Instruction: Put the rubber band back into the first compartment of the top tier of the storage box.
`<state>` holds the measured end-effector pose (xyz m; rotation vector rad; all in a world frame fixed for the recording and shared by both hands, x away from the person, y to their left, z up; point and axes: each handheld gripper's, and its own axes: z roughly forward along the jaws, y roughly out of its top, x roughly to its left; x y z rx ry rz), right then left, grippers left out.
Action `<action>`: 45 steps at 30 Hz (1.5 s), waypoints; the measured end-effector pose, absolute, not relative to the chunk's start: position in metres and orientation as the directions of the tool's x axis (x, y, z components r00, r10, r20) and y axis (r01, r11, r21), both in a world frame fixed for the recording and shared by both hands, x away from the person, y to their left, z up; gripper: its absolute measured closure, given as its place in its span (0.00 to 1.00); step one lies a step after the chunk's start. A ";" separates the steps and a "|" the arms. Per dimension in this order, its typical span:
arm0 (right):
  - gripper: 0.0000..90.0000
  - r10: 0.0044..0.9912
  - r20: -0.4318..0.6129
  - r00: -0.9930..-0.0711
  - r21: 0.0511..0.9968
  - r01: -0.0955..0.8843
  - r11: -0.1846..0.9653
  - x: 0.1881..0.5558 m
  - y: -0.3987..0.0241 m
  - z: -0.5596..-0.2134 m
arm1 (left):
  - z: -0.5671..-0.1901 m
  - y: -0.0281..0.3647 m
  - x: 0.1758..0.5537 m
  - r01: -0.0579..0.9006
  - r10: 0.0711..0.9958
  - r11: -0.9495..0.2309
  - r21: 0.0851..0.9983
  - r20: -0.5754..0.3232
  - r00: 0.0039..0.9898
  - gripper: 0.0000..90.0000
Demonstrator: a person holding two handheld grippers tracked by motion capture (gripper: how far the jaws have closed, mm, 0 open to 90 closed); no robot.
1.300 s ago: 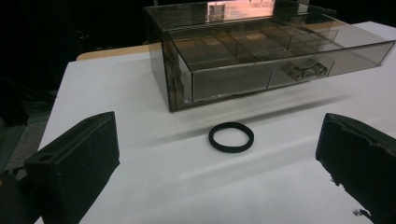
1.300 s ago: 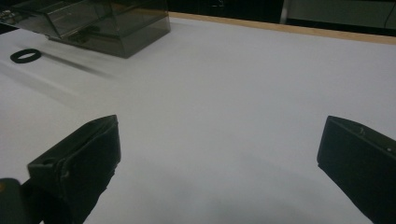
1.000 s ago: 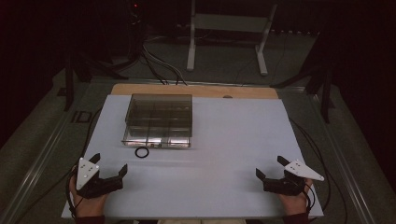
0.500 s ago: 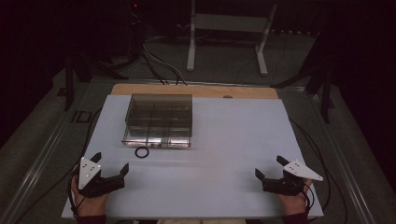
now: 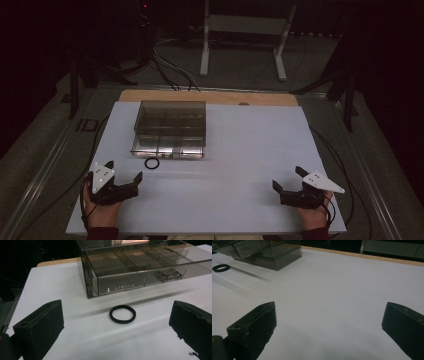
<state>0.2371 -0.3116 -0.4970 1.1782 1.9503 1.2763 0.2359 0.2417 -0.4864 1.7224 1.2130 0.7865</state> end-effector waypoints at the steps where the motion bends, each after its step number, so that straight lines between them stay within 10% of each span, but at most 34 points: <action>1: 0.00 0.875 0.032 -0.483 0.907 0.381 0.177 0.237 -0.312 -0.497 | -0.487 0.241 0.237 0.402 0.945 -0.156 0.902 0.018 0.326 0.01; 45: 0.00 0.875 0.046 -0.482 0.906 0.389 0.167 0.239 -0.312 -0.498 | -0.519 0.222 0.300 0.565 0.955 -0.151 0.811 -0.027 0.295 0.09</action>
